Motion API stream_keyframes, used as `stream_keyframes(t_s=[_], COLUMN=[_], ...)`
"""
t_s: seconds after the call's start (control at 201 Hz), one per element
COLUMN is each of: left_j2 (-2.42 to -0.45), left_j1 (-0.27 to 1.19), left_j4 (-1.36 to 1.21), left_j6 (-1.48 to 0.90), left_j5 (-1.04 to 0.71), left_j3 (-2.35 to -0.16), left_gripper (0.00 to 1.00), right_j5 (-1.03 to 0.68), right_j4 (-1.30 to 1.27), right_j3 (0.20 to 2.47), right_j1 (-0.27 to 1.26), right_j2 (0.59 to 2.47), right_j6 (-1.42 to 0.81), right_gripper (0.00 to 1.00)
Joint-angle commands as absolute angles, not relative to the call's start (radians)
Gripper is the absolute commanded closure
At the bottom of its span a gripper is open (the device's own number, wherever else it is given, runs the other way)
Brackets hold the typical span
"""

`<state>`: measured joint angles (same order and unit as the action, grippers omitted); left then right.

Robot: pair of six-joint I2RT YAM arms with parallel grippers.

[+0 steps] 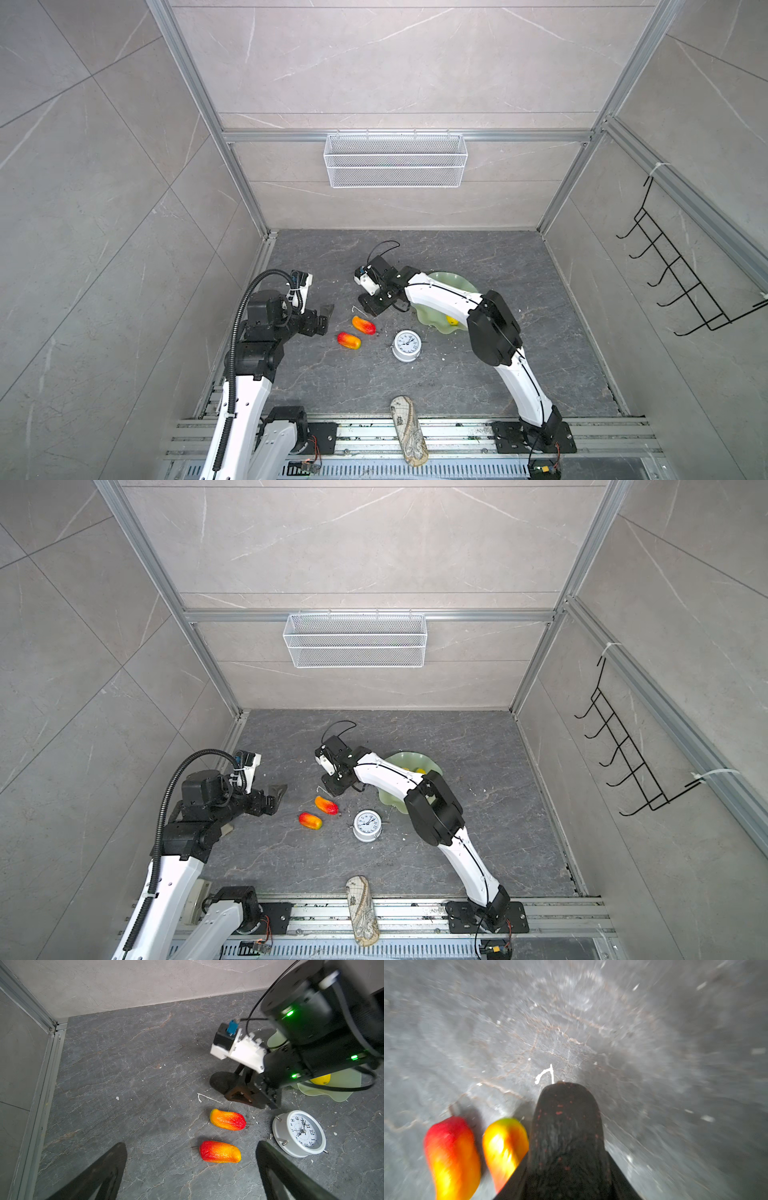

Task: Place and organize the fake fruits in the fruit bowl
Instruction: 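Carry the avocado into the green bowl beside the yellow fruits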

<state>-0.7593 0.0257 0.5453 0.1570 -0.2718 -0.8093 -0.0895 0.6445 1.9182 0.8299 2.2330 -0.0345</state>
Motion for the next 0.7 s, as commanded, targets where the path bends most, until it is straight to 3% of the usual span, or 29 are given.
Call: stream_keyframes(t_s=[0.0,0.334,0.692], left_j2=[-0.745,-0.745,-0.74], left_j1=[0.029,0.028,0.028], left_j4=[0.523,0.519,0.517], left_j6=[0.17,0.17,0.169], left_j5=[-0.295,-0.308,-0.312], left_j3=[-0.808,-0.809,-0.808], left_gripper=[0.0,0.0,0.0], right_j5=[-0.04,0.015,0.041], right_j4=[0.665,0.62,0.565], right_j3=[1.83,1.401,1.259], right_j1=[0.81,0.671,0.617], right_j2=[2.051,1.745,1.749], right_j6=[0.014,0.02,0.049], right_gripper=[0.64,0.66,0.67])
